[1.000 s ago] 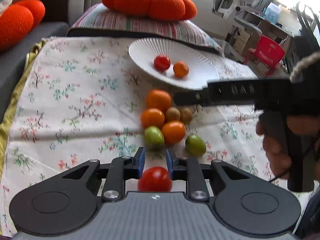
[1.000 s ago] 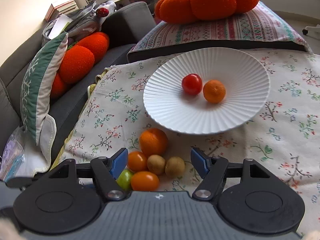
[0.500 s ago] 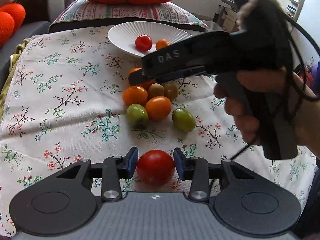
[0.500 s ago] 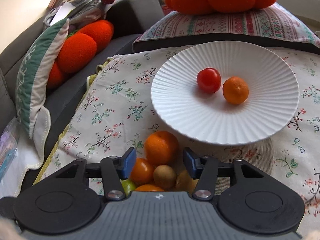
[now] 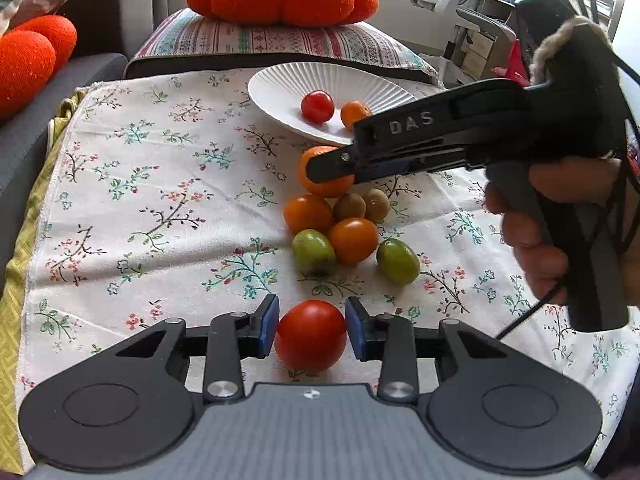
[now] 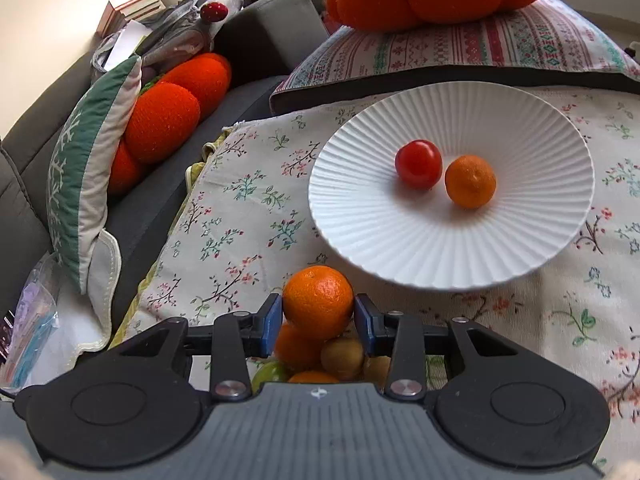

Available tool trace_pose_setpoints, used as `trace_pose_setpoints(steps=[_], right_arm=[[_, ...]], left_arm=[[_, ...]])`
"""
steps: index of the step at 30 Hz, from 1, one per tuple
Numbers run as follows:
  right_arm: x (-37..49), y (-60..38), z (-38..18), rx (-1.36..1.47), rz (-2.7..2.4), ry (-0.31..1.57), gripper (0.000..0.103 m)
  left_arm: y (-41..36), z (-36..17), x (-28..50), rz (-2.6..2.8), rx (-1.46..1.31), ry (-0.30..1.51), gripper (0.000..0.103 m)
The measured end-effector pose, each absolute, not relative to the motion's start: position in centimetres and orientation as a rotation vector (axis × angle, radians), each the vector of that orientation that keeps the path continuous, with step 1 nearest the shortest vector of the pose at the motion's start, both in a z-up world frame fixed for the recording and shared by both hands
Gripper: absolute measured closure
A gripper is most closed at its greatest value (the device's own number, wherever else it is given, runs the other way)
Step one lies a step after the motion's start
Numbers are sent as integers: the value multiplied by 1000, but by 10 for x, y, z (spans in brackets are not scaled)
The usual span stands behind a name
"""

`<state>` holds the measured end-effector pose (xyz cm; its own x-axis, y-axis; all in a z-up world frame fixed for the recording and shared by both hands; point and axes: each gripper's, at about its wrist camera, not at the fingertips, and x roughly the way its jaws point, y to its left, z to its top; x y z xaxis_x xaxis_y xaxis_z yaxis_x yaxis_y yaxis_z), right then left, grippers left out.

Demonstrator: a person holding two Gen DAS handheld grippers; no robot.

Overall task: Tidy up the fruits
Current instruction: 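Grasp the orange tangerine with the right tool while the left tool holds the red tomato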

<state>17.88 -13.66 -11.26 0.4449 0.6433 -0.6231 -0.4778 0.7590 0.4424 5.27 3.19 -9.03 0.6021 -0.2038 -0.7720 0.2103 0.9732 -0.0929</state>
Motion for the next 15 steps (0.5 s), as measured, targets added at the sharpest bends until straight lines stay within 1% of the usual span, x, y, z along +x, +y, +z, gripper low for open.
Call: trace_pose_setpoints(steps=[9,12,15], right_arm=[[164,-143,-91,217,730,841,67],[162,-145,-88,208,728,830,67],[162,-146,-87,202,721,825,67]], left_arm=[[34,-90,52,-228,16,880,87],[31,-92,52,-231,27,894,84],[29,-99,53,-215,47,945,81]])
